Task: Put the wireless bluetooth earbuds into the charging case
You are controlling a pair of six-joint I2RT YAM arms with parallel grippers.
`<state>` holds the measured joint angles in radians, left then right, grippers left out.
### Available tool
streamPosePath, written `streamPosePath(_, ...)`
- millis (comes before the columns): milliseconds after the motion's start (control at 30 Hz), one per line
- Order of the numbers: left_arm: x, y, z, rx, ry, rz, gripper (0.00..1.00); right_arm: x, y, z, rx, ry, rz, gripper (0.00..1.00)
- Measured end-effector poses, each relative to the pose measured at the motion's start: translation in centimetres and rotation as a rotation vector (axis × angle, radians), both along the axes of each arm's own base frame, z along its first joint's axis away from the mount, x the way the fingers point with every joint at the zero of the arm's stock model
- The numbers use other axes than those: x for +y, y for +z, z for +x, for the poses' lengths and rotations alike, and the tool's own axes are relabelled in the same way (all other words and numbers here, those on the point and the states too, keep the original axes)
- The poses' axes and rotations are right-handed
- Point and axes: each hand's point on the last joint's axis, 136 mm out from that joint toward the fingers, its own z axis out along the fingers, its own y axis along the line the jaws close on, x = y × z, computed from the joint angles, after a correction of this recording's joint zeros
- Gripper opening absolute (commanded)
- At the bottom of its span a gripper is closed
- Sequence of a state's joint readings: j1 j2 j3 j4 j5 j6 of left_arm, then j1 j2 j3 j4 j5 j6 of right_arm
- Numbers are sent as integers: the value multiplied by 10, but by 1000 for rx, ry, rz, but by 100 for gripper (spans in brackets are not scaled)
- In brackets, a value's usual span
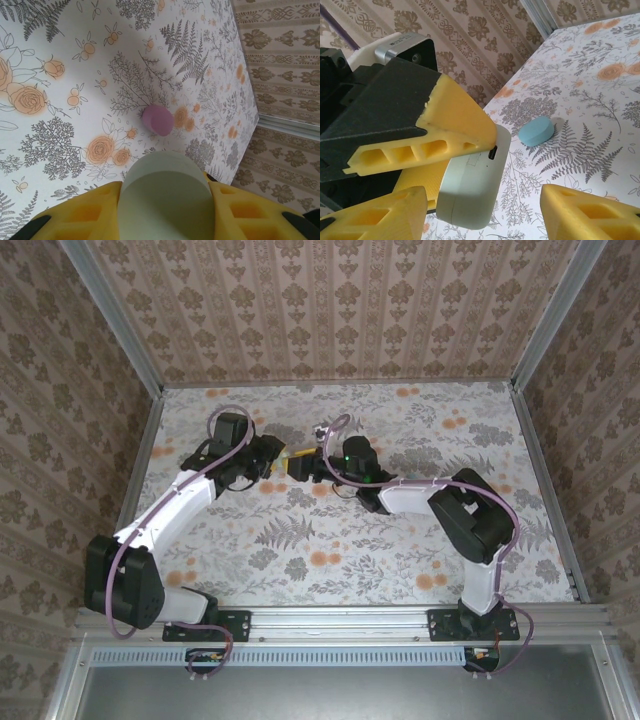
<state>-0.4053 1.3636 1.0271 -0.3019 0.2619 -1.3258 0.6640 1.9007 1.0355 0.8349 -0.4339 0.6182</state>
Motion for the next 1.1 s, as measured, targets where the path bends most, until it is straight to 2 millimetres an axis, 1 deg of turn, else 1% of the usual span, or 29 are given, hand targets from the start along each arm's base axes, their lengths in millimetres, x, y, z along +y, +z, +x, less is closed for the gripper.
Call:
streamPosePath(133, -1, 1, 1, -2, 0, -5, 35, 5, -3, 3, 20, 10, 10, 51)
streamPosePath(233, 0, 2, 1, -2, 4, -7, 35, 8, -1, 4, 24, 14, 27, 48)
streamPosePath(533, 1, 4, 4, -14, 14, -3, 36, 12, 4, 5, 31, 15, 58, 26)
streamPosePath(600, 1, 5, 5, -17, 16, -2, 43, 12, 4, 5, 33, 12, 60, 21)
streamPosePath(633, 1, 5, 5, -18, 16, -2, 50, 12, 5, 5, 35, 13, 62, 20)
streamPosePath(667, 1, 5, 5, -18, 15, -2, 61, 12, 5, 5, 40, 15, 66, 19)
streamPosePath(700, 1, 5, 5, -23, 11, 0, 68, 11, 5, 5, 50, 15, 70, 19)
streamPosePath(767, -1, 9, 6, -46, -9, 10, 80, 6, 1, 8, 93, 19, 74, 19)
streamPosePath(800, -1, 11, 8, -64, -20, 24, 83, 2, 0, 11, 128, 24, 79, 19)
streamPosePath(867, 1, 19, 12, -128, -52, 74, 85, -7, -3, 18, 207, 35, 89, 19)
streamPosePath(933, 6, 32, 17, -219, -86, 140, 85, -18, 1, 26, 295, 62, 114, 19)
streamPosePath(1033, 20, 66, 22, -423, -139, 225, 80, -37, 16, 35, 415, 114, 180, 19)
streamPosePath(1100, 36, 93, 26, -585, -157, 255, 74, -50, 23, 38, 497, 149, 219, 19)
